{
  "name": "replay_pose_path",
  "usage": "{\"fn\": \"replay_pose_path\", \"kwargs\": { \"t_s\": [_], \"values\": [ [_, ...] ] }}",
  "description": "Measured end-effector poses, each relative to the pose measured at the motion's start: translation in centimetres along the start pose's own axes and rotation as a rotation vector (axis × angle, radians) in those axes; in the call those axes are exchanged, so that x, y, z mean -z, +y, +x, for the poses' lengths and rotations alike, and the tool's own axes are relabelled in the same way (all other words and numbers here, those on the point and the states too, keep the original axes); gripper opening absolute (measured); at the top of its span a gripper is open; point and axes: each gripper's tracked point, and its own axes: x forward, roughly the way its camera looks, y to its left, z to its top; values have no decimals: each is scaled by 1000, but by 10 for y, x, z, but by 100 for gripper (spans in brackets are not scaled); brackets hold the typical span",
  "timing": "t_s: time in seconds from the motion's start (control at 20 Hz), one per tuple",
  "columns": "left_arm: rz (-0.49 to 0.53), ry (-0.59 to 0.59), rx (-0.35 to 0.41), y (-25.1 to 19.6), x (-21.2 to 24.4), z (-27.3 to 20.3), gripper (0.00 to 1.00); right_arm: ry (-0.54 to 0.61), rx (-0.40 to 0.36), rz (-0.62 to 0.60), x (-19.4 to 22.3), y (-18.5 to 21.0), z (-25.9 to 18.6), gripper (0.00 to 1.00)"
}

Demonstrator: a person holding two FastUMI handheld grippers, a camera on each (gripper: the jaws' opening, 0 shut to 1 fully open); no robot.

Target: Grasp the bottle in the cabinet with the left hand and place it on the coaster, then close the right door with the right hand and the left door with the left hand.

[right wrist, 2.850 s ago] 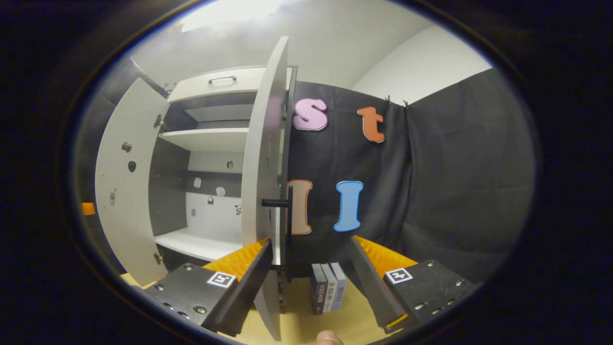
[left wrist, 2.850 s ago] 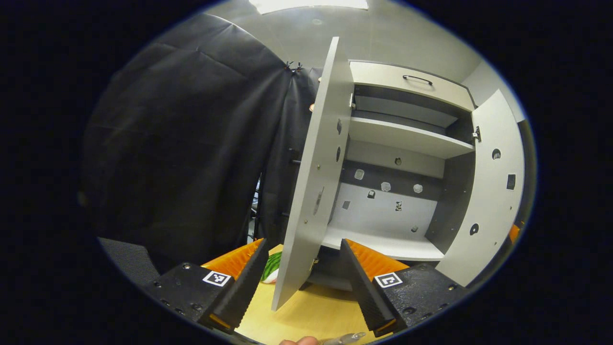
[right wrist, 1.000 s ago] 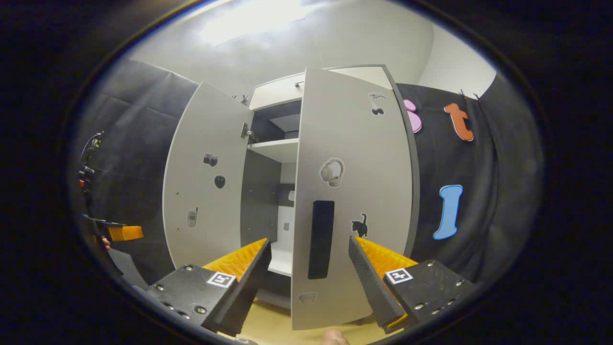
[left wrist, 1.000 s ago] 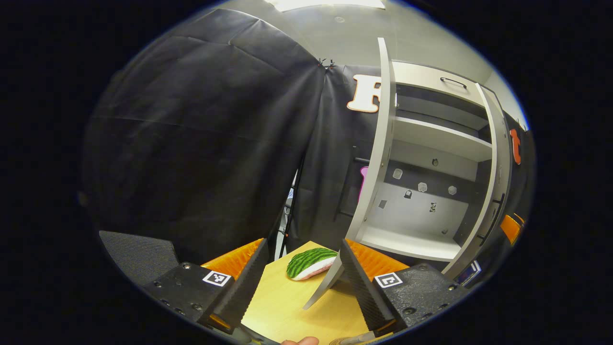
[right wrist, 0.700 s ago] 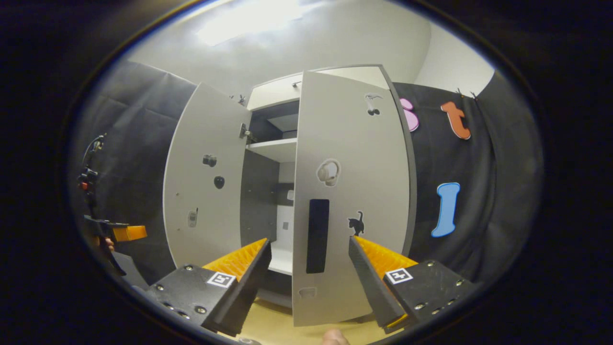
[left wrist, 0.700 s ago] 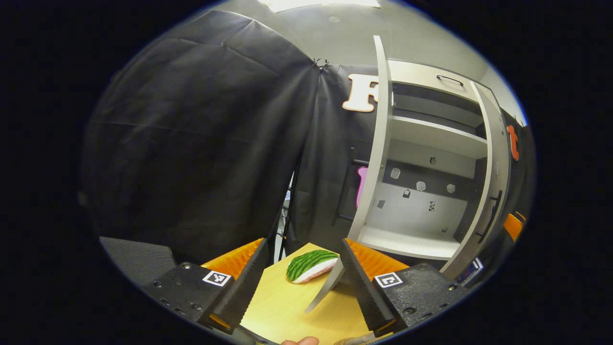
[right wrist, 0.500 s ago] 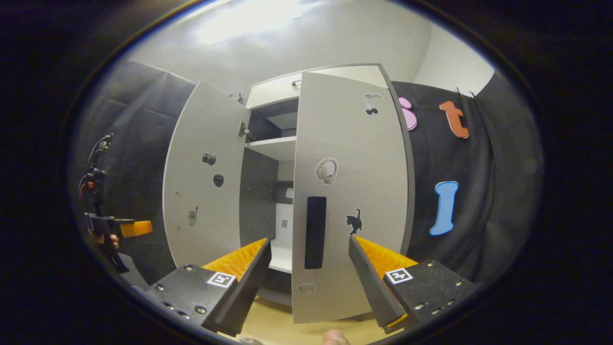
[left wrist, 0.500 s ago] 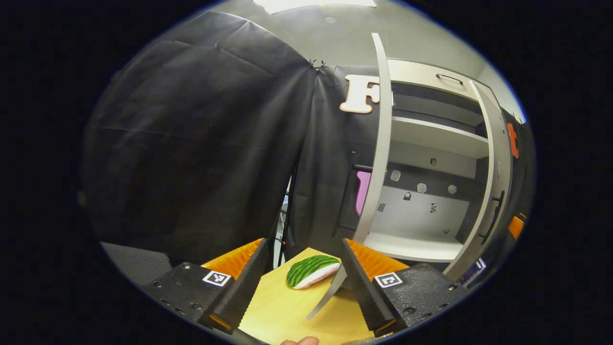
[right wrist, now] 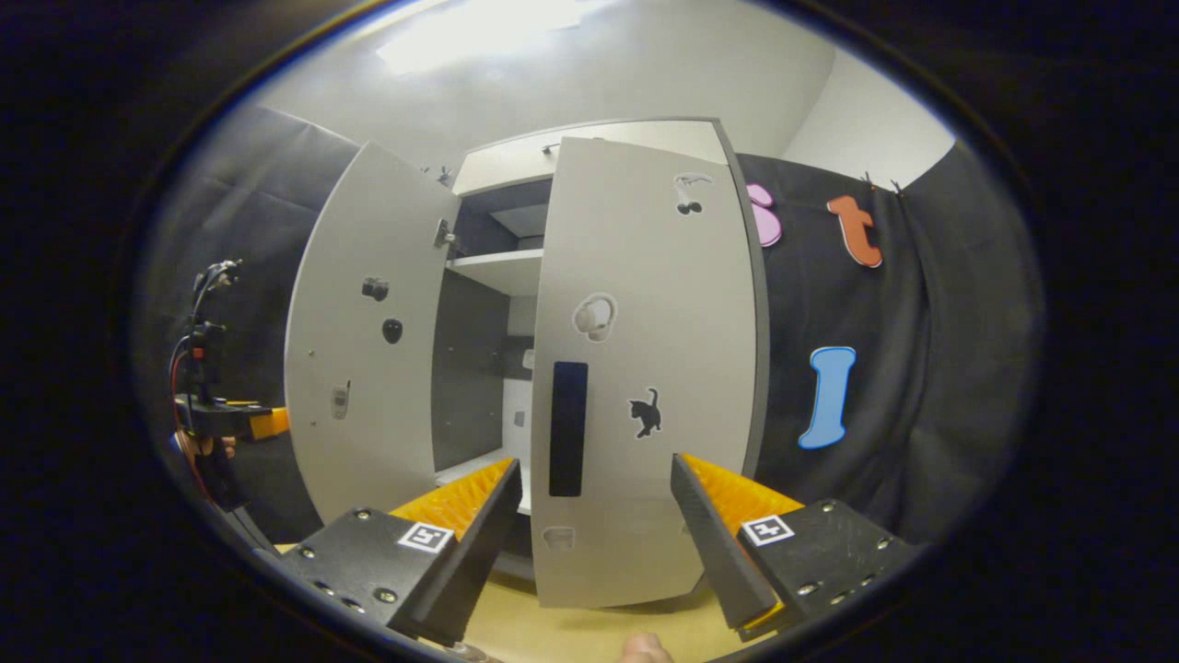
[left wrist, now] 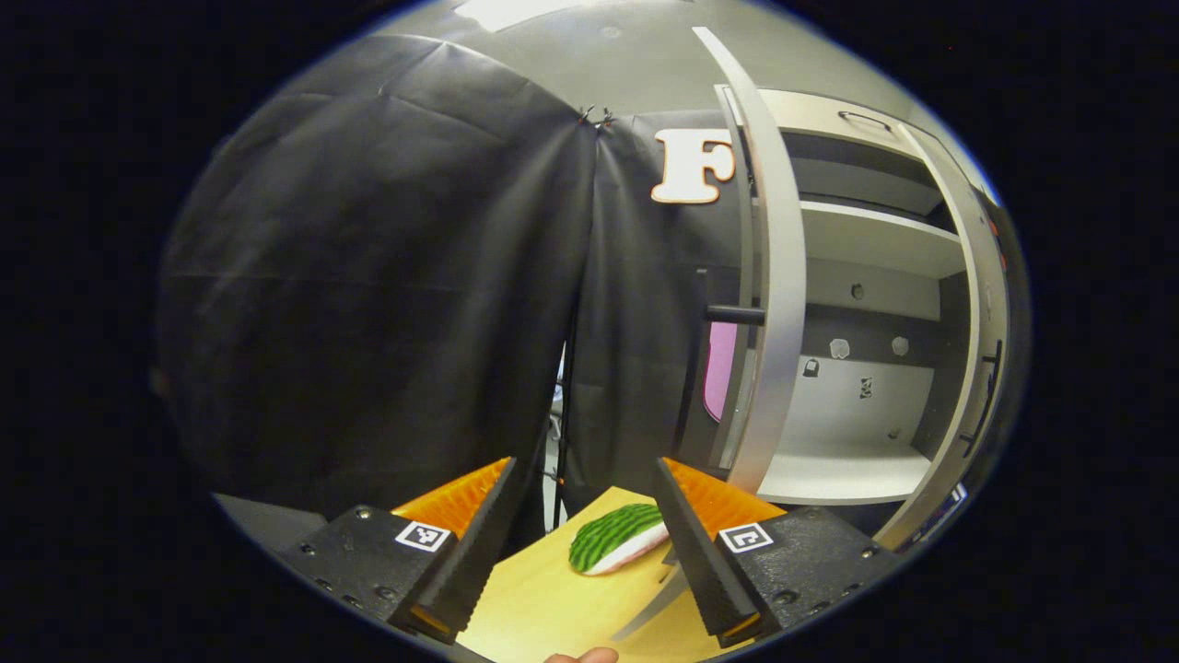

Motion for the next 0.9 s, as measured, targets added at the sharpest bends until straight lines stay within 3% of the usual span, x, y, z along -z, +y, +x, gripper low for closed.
{"fn": "replay_pose_path", "kwargs": {
  "t_s": [0.05, 0.1, 0.2, 0.25, 0.35, 0.5, 0.55, 0.6, 0.7, 0.9],
  "values": [
    [-1, -1, 5, 0, 0, 2, 87, 4, -2, 3, 1, 0, 2, 98],
    [-3, -1, 9, -1, -1, 1, 92, 5, -1, 3, 2, 0, 3, 98],
    [-12, 7, 14, -2, 1, 0, 92, 6, 2, 1, 3, -2, 4, 98],
    [-18, 9, 14, -3, 1, -1, 87, 8, -1, 4, 3, -1, 6, 98],
    [-30, 7, 24, -6, 0, -1, 87, 10, -6, 7, 5, 2, 5, 98],
    [-1, 5, 73, -11, -2, -5, 82, 9, -4, 7, 7, 1, 4, 98],
    [9, 2, 92, -14, -2, -4, 94, 9, -5, 10, 8, 2, 4, 98],
    [10, 2, 111, -16, -1, -6, 82, 10, -6, 13, 8, 2, 4, 98],
    [-18, 13, 156, -28, 2, -8, 87, 8, -8, 16, 6, 3, 3, 98],
    [-105, 35, 261, -63, 4, -17, 87, -1, 0, 6, 2, -2, -2, 98]
  ]
}}
